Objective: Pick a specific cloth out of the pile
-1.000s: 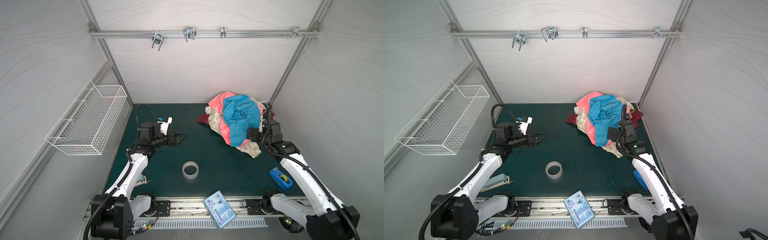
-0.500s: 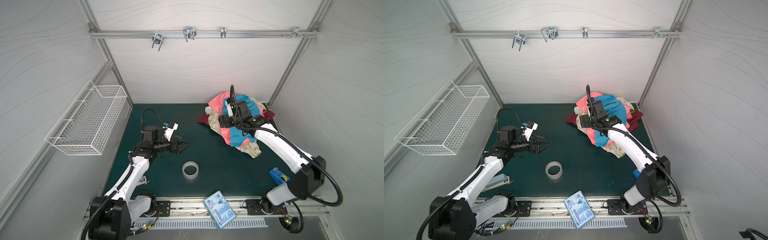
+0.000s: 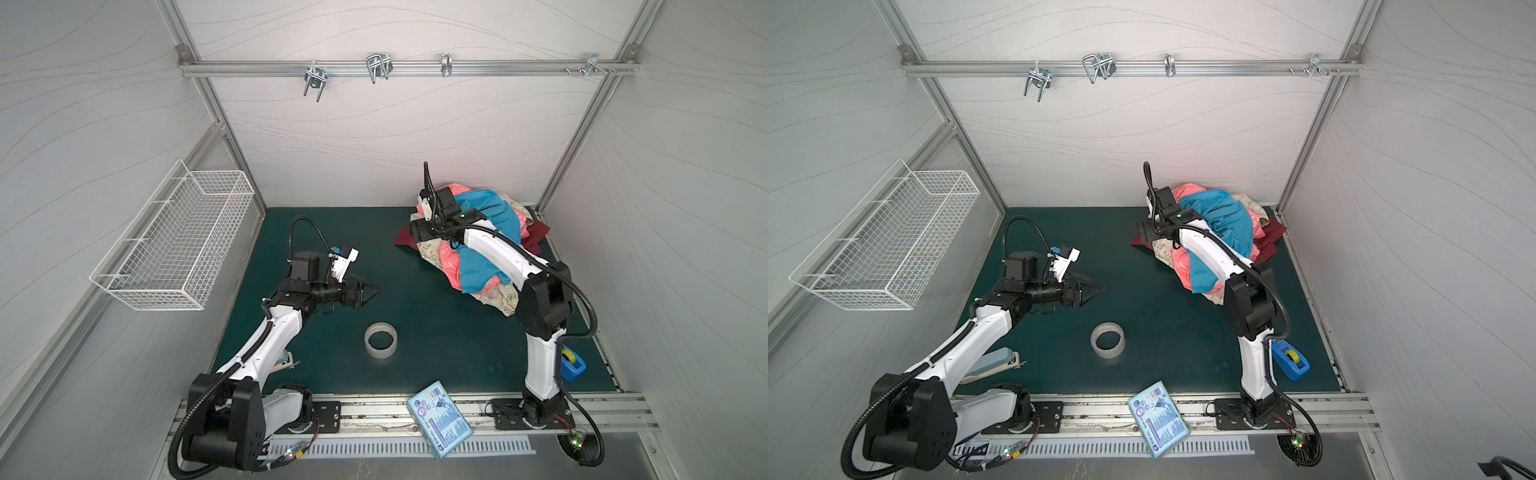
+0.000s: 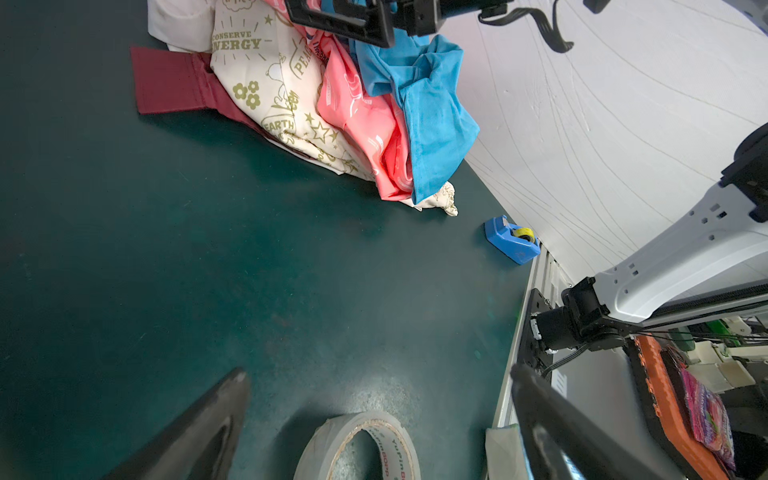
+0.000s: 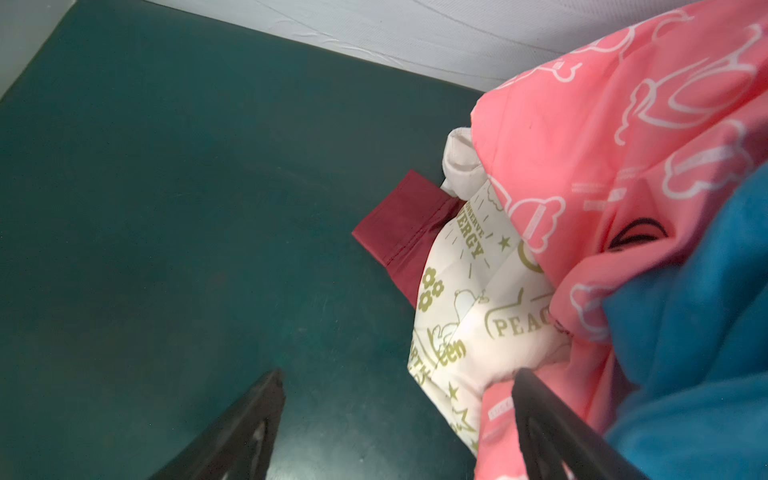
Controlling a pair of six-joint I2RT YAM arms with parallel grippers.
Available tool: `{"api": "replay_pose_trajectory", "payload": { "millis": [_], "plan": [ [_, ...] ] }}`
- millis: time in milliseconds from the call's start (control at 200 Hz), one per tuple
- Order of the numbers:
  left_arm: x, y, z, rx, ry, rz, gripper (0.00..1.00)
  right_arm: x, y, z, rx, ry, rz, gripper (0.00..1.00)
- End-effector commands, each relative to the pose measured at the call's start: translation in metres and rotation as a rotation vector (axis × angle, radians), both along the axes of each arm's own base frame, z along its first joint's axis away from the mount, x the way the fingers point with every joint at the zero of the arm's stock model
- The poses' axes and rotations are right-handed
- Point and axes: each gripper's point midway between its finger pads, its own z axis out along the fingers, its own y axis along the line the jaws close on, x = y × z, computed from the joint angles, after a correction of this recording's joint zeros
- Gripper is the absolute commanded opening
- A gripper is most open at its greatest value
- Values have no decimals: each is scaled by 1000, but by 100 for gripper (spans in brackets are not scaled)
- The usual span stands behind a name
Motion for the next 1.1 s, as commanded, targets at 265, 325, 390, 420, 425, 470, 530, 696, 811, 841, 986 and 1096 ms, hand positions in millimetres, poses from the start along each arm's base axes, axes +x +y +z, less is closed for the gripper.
{"api": "replay_pose_trajectory", "payload": {
  "millis": [265, 325, 390, 420, 425, 470, 530, 696, 811, 841, 986, 1096],
  "plan": [
    [13, -2, 19, -2, -60, -14, 99, 36, -32, 5, -147, -85, -94, 76],
    [13, -3, 18, -3, -59, -16, 99, 39, -37, 3, -159, -86, -104, 75],
    [13, -3, 17, -4, -56, -17, 99, 40, -40, -1, -171, -82, -110, 74],
    [14, -3, 16, -3, -54, -17, 99, 41, -41, -2, -176, -80, -115, 74],
    [14, -3, 16, -3, -54, -17, 99, 41, -42, -3, -178, -79, -115, 73],
    [14, -3, 16, -4, -55, -17, 99, 43, -43, -4, -186, -79, -122, 73],
    [15, -3, 15, -1, -54, -14, 99, 44, -46, -8, -192, -72, -127, 72],
    [19, -2, 12, 3, -50, -8, 99, 49, -45, -12, -195, -74, -128, 71],
    [20, -3, 11, 2, -48, -7, 99, 55, -47, -19, -203, -64, -138, 71],
    [20, -3, 10, 2, -46, -7, 99, 57, -47, -20, -202, -63, -140, 70],
    [21, -3, 9, 2, -41, -8, 99, 62, -44, -24, -184, -65, -144, 60],
    [22, -3, 7, 4, -40, -9, 99, 65, -44, -25, -189, -69, -150, 52]
  ]
}}
